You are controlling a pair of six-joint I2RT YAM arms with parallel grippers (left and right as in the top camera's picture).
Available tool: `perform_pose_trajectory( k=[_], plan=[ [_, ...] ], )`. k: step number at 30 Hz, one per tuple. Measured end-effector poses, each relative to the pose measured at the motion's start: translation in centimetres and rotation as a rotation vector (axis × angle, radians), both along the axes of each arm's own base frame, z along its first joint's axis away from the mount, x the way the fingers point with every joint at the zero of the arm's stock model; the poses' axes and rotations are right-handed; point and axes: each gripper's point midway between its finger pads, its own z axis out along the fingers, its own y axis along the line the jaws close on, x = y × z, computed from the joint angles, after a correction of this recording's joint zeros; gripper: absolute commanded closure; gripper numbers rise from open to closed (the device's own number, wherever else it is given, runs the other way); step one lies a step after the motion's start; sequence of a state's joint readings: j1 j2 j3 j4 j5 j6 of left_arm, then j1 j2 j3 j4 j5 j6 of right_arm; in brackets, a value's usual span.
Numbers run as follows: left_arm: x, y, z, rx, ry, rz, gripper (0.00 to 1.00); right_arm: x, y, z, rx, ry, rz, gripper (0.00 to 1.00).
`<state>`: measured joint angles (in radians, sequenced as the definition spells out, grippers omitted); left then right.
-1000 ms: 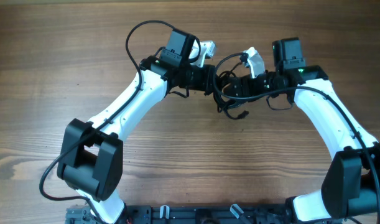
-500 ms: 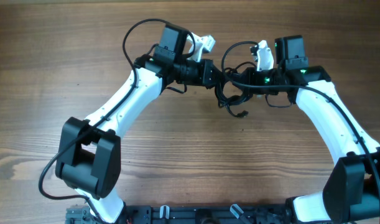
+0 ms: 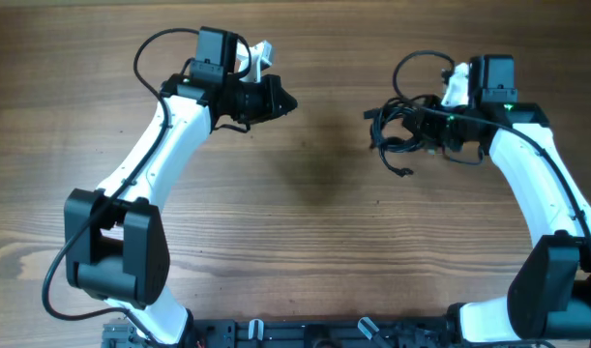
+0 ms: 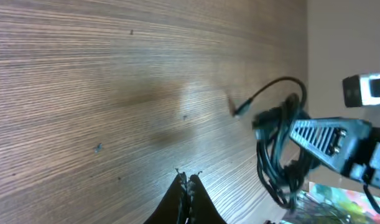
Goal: Untangle cables
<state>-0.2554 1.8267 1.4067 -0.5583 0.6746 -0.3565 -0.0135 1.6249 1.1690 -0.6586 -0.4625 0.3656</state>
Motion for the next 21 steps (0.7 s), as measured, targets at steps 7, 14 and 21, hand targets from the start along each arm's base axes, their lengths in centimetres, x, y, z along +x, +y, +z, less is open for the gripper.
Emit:
perform_pose_trajectory(
  k=[7,14,21],
  plan=[
    [0.8,-2.4,1.9,-0.066,-0.113,-0.06,0.48,-2.4,5.9,0.6,-0.049,-0.185,0.506,0.92],
    [-0.6,-5.0,4.8,-0.227,-0.163,-0.197,0.42,-2.7,6.7,0.6,-0.076,-0.246,0.615,0.92],
    [-3.9,-9.7,1.0,-0.177,-0.092,-0.319,0.47,-2.7,6.7,0.7,-0.073,-0.246,0.616,0.92]
  ],
)
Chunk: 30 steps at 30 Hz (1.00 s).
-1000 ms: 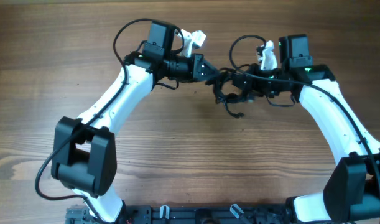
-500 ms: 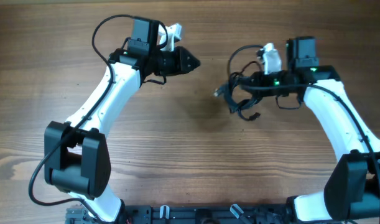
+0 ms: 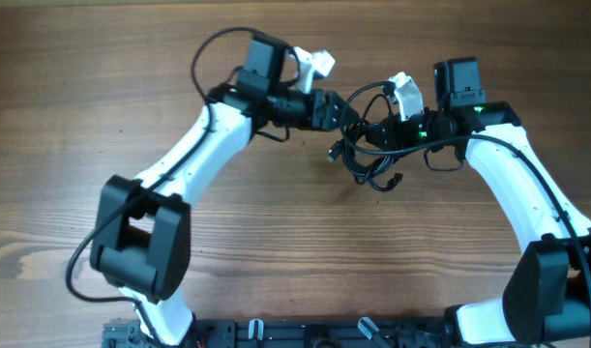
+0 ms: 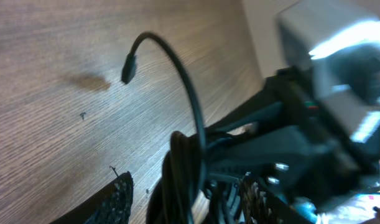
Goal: Untangle cables
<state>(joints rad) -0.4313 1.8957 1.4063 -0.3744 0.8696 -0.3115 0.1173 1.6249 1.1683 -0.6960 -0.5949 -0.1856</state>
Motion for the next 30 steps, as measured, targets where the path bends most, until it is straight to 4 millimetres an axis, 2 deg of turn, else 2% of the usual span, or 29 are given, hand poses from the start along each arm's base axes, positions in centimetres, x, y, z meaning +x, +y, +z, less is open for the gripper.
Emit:
perform_pose_trajectory(
  k=[4,8,9,10,12,20,25,27,30],
  plan=[
    [-0.3,-0.8,-2.3,0.061,0.011,0.0,0.55,0.0,0.0,0.0,0.0,0.001,-0.001,0.92],
    [-0.9,-1.6,-3.2,0.065,0.022,-0.027,0.79,-0.1,-0.3,-0.6,-0.019,0.016,-0.009,0.92],
    [-0.9,-1.7,-3.3,0.068,0.019,-0.029,0.91,-0.1,-0.4,-0.7,-0.024,0.02,-0.011,0.92],
    [-0.9,-1.8,-3.3,0.07,0.013,-0.031,0.96,-0.1,-0.4,-0.8,-0.028,0.022,-0.013,0.92],
    [-0.8,-1.8,-3.2,0.07,0.01,-0.028,0.96,-0.1,-0.6,-1.0,-0.033,0.03,-0.029,0.96],
    [0.4,0.1,-3.2,0.067,0.08,0.036,0.96,0.4,0.6,-0.8,0.03,0.154,-0.228,0.96],
    [0.0,1.8,-4.8,0.19,0.169,0.111,0.96,0.3,1.4,-1.1,0.092,0.276,-0.395,0.96],
    [0.1,2.1,-5.0,0.215,0.191,0.142,0.96,0.7,1.4,-0.8,0.11,0.269,-0.421,0.96],
    [0.2,1.8,-4.3,0.196,0.211,0.151,0.96,0.9,0.6,1.3,0.141,0.226,-0.474,0.96]
  ],
)
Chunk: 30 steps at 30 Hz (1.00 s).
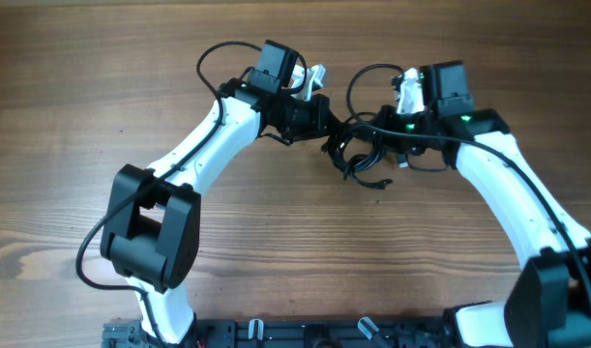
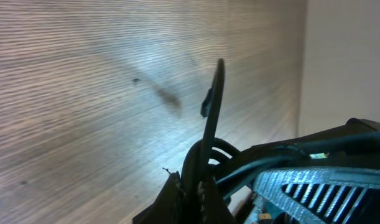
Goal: Untangle cables
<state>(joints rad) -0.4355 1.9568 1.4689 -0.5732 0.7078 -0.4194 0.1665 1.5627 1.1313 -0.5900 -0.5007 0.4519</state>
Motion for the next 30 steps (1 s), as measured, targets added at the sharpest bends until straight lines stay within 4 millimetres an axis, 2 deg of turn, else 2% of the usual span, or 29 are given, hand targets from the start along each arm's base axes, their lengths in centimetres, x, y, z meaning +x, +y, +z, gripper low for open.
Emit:
perform_pose_trajectory(
  k=[3,10,16,21,25,30],
  plan=[
    [-0.4,-0.5,1.6,-0.04,0.008,-0.013,0.96,-0.4,-0.8,2.4,0.037,-0.05,-0.031,0.96],
    [-2.2,-1.3,3.9,-0.128,0.063,-0.07,0.96,-0.2,-2.4,7.8,0.098,-0.219,-0.068,0.96],
    [-3.0,-0.9,6.2,-0.31,0.114,-0.154,0.96,0.3,-1.6,11.2,0.158,-0.383,0.035,0.96],
    [-3.2,-1.1,8.7,-0.509,0.077,-0.268,0.96,1.1,-1.5,14.3,0.203,-0.513,0.058,0.96],
    [-3.9,-0.9,10.3,-0.604,0.087,-0.328,0.96,2.1,-1.3,16.9,0.323,-0.526,-0.018,0.96],
    [-4.5,-0.9,11.2,-0.652,0.107,-0.362,0.96,2.9,-1.0,18.5,0.512,-0.418,-0.135,0.96]
  ],
)
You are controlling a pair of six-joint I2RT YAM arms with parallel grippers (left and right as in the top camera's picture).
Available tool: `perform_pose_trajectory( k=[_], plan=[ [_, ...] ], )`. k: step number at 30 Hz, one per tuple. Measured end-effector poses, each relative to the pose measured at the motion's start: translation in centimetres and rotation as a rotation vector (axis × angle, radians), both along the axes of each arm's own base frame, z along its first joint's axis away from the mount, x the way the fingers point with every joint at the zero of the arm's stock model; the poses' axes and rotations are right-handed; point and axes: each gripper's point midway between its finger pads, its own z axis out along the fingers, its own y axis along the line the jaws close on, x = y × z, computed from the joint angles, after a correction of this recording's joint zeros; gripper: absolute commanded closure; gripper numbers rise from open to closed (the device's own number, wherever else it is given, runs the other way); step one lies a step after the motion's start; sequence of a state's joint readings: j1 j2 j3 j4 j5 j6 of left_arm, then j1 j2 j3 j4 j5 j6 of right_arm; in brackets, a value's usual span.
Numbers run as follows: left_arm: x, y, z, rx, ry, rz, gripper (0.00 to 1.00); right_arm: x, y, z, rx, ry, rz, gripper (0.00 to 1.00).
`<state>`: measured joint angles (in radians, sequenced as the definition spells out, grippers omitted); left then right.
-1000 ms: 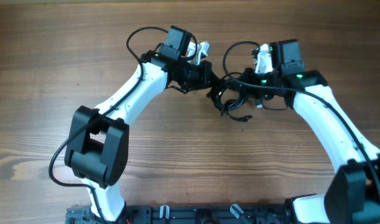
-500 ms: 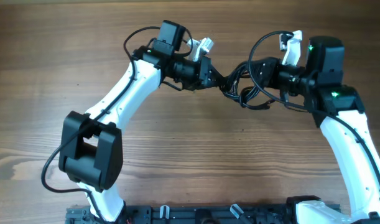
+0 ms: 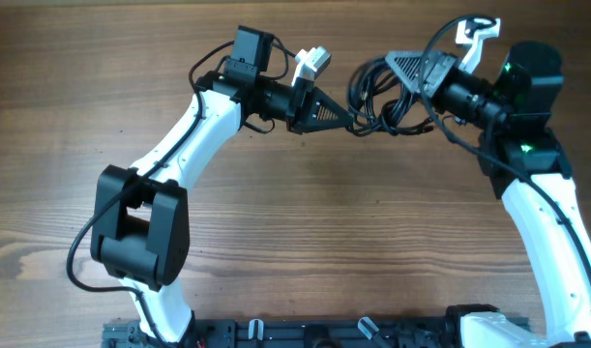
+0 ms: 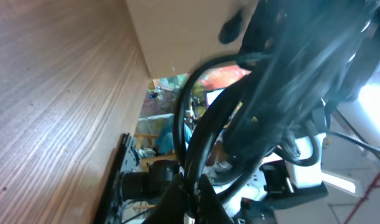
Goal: Untangle cables
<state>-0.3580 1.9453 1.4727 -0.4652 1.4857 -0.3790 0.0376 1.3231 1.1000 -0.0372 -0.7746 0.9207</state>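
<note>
A tangle of black cables (image 3: 375,100) hangs between my two grippers near the far edge of the table. My left gripper (image 3: 347,122) points right and is shut on one strand at the tangle's left side. In the left wrist view that strand runs up from between the fingers (image 4: 177,190) into the blurred bundle (image 4: 283,81), which fills the upper right. My right gripper (image 3: 399,62) comes in from the right and is shut on the top of the tangle. Loops stick out on both sides of it.
The brown wooden table (image 3: 276,222) spreads below both arms. A dark rail with clamps (image 3: 314,333) runs along the front edge. The left wrist view is tilted past the table's edge onto room clutter (image 4: 171,130).
The tangle was low over the middle of the table and is now farther back and right. My right gripper has drawn back to the right. My left gripper still pinches its strand.
At first my left gripper was shut and empty at the left, while the right one held the tangle at the right. Then both met mid-table with the left jaws open round strands. Then the left was shut on a strand, and now the tangle hangs between them.
</note>
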Motion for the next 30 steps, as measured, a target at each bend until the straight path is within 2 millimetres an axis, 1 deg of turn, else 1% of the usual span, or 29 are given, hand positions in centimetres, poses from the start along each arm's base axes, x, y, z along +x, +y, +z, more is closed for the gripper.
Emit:
perform_pose_trajectory(
  k=[3,7,9,10,11,13,14,15,16,17,18,19,20,21,22,23,24,25,26,28,30],
  plan=[
    [0.0,-0.1,0.2,-0.015,-0.017,-0.007,0.96,0.3,0.1,-0.2,0.109,0.105,-0.002,0.96],
    [0.3,-0.2,0.0,-0.03,-0.068,-0.005,0.96,0.6,0.0,-1.1,0.181,0.193,0.033,0.95],
    [0.7,-0.4,-0.3,-0.024,-0.096,0.006,0.96,0.7,-0.3,-1.6,0.191,0.207,0.058,0.87],
    [0.9,-0.5,-0.6,-0.007,-0.108,0.02,0.96,0.9,-0.6,-1.9,0.185,0.204,0.056,0.79],
    [1.2,-0.6,-1.0,0.013,-0.119,0.037,0.96,1.3,-1.1,-2.6,0.161,0.191,0.052,0.75],
    [2.3,-0.8,-2.2,0.082,-0.145,0.095,0.96,1.8,-1.7,-3.7,0.091,0.147,0.05,0.75],
    [2.8,-0.7,-3.2,0.126,-0.145,0.128,0.96,2.3,-2.5,-3.9,0.041,0.107,0.024,0.76],
    [3.2,-0.5,-4.5,0.17,-0.134,0.154,0.96,2.9,-3.5,-3.6,-0.008,0.054,-0.007,0.81],
    [3.7,-0.3,-6.5,0.231,-0.113,0.185,0.96,3.7,-4.7,-2.8,-0.058,-0.013,-0.047,0.83],
    [3.9,-0.1,-7.4,0.261,-0.103,0.199,0.96,4.0,-5.0,-2.2,-0.076,-0.051,-0.06,0.83],
    [3.9,0.1,-8.3,0.292,-0.086,0.209,0.96,4.4,-5.2,-1.2,-0.092,-0.115,-0.069,0.83],
    [3.9,0.3,-9.0,0.322,-0.072,0.219,0.96,4.7,-5.3,-0.1,-0.1,-0.173,-0.076,0.82],
    [3.9,0.4,-9.2,0.333,-0.07,0.223,0.96,4.9,-5.3,0.6,-0.102,-0.207,-0.08,0.8],
    [4.0,0.5,-9.4,0.343,-0.067,0.23,0.96,5.0,-5.4,1.1,-0.103,-0.227,-0.085,0.78],
    [4.1,0.6,-9.5,0.349,-0.067,0.234,0.96,5.0,-5.4,1.0,-0.104,-0.223,-0.085,0.78],
    [4.1,0.7,-9.6,0.356,-0.067,0.239,0.96,4.9,-5.4,0.5,-0.107,-0.194,-0.083,0.76],
    [4.2,0.7,-9.7,0.358,-0.068,0.24,0.96,4.7,-5.4,-0.6,-0.117,-0.147,-0.079,0.75],
    [4.2,0.7,-9.7,0.361,-0.069,0.242,0.96,4.3,-5.4,-2.4,-0.143,-0.079,-0.072,0.72],
    [4.2,0.7,-9.8,0.366,-0.07,0.244,0.96,3.4,-5.4,-4.6,-0.174,0.012,-0.06,0.67],
    [4.4,1.0,-9.9,0.369,-0.071,0.251,0.96,2.4,-5.7,-7.2,-0.234,0.106,-0.053,0.6],
    [4.8,1.4,-9.9,0.373,-0.054,0.267,0.96,0.8,-6.1,-10.3,-0.306,0.215,-0.036,0.59]
  ],
)
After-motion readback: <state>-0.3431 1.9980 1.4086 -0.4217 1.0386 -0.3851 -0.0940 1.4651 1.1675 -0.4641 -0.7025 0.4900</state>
